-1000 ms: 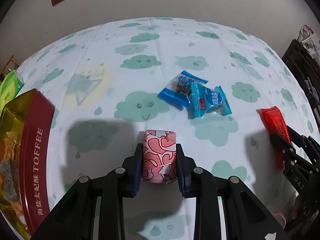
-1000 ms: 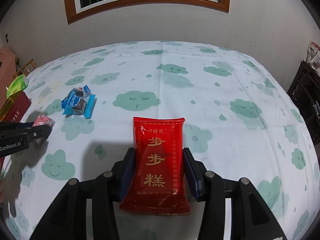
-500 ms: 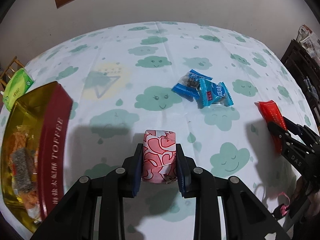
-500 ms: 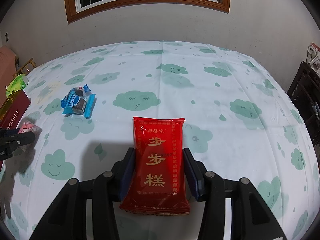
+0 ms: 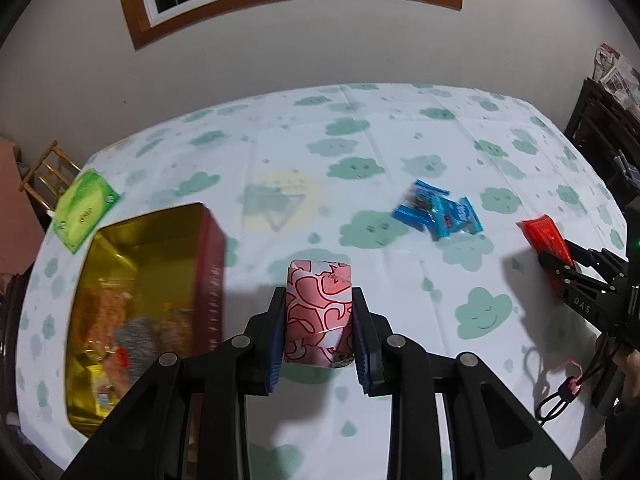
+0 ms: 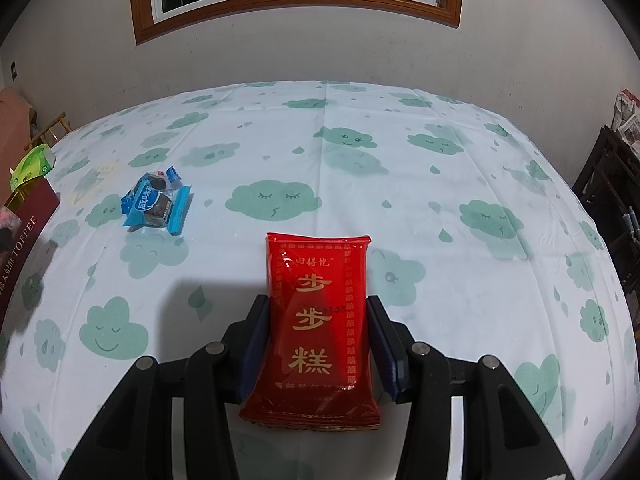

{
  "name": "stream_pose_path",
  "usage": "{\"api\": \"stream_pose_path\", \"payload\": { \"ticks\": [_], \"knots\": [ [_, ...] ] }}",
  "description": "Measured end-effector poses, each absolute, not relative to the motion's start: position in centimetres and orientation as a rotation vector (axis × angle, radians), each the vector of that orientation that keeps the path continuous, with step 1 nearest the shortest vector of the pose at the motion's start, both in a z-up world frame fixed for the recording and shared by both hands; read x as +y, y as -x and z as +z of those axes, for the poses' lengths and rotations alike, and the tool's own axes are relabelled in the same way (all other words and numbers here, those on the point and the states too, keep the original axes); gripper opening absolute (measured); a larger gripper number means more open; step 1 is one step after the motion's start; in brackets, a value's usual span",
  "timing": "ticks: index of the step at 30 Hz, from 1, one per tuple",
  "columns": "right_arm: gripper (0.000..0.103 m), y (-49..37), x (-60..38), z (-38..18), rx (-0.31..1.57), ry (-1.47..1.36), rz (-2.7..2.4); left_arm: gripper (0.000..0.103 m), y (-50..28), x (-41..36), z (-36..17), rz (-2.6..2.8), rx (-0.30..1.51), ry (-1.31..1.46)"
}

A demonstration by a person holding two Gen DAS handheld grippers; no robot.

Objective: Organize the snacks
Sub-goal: 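Lift the pink packet and carry it over the gold tin with the left tool, then lower the pink packet into the tin and open the left tool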

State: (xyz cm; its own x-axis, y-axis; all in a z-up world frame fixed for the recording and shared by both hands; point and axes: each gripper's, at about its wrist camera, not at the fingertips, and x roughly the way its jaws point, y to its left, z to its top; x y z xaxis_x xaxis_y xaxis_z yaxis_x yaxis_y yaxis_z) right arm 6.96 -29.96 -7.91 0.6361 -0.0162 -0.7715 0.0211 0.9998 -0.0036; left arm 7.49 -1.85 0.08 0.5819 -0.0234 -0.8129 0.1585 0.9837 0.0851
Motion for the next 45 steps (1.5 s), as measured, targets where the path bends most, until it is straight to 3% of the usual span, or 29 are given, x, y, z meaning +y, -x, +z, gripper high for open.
{"api": "stream_pose_path", "payload": {
  "ticks": [24, 45],
  "knots": [
    [0.049, -7.0, -29.9, -7.9, 0.882, -0.004, -0.022, 0.026, -7.3, 11.2, 3.5, 0.073, 0.932, -0.11],
    [0.05, -7.0, -29.9, -7.9, 0.882, -0.003, -0.023, 0.026, -7.1, 17.5, -1.8, 0.074, 1.073, -0.149]
  ]
}}
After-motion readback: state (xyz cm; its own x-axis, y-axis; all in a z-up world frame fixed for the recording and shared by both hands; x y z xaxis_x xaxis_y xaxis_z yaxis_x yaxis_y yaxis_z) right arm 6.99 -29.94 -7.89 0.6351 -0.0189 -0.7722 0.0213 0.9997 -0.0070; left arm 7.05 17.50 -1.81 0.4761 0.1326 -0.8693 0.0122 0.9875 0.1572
